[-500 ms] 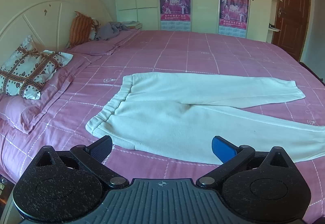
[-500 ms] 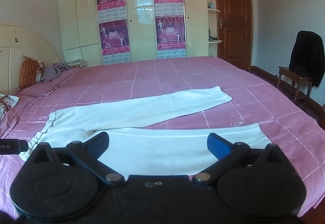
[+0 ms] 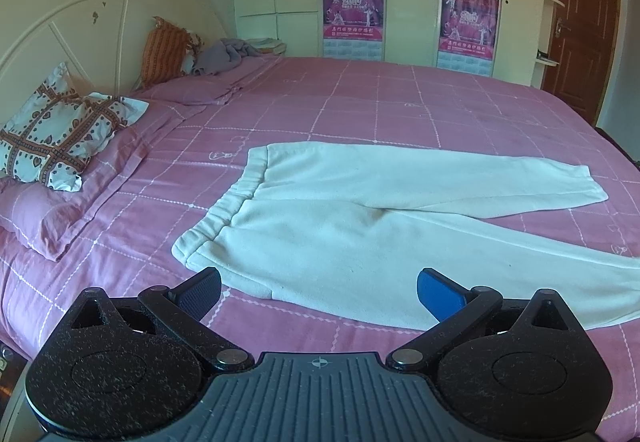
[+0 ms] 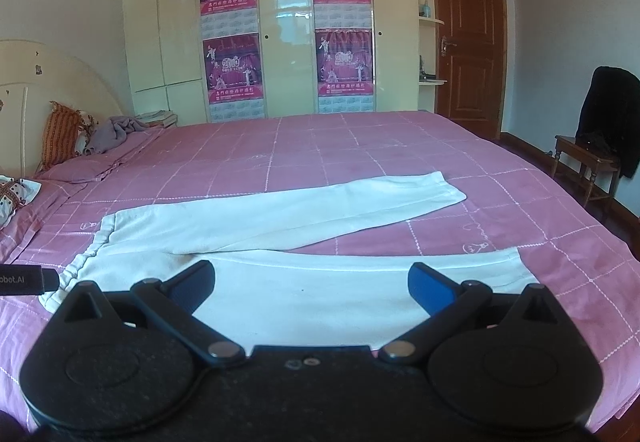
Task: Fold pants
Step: 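Move both grippers toward the waistband of the white sweatpants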
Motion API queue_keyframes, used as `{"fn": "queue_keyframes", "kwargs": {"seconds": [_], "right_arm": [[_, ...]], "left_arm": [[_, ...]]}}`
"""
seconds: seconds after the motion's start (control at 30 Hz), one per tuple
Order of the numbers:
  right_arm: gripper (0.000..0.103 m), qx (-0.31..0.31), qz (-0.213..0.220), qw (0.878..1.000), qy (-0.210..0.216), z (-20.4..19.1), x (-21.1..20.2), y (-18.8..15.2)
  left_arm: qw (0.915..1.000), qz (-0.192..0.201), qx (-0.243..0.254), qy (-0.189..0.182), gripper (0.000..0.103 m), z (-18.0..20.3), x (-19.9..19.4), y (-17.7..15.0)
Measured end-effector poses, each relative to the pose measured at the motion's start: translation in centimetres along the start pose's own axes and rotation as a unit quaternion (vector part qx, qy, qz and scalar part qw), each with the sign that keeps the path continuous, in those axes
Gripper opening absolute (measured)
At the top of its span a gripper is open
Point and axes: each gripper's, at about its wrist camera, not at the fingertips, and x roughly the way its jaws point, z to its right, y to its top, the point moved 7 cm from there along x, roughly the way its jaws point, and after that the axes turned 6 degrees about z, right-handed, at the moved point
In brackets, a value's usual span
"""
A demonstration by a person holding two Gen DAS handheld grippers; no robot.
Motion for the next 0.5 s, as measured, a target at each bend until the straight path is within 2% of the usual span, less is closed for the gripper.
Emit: {"fn": "queue_keyframes", "kwargs": {"seconds": [0.17,0.33,0.5], "right_arm": [[0.103,0.003,0.008,1.000,0.006,-0.6,0.2,0.3],[0.103,-0.004,-0.004,1.000,0.009,-1.0,1.1,0.3],[0.103,-0.014,0.009,1.000,0.016,-1.7,1.7,0.8]], "left_arm": [[1.0000,-0.001,-0.002,0.004,0.103,-0.4,0.6,0.3],[0.9999,-0.004,-0.005,0.010,0.103,-0.9,1.4,0.6],[0.9999,-0.006,-0.002,0.016,0.103,-1.2,2.3,0.8]]}}
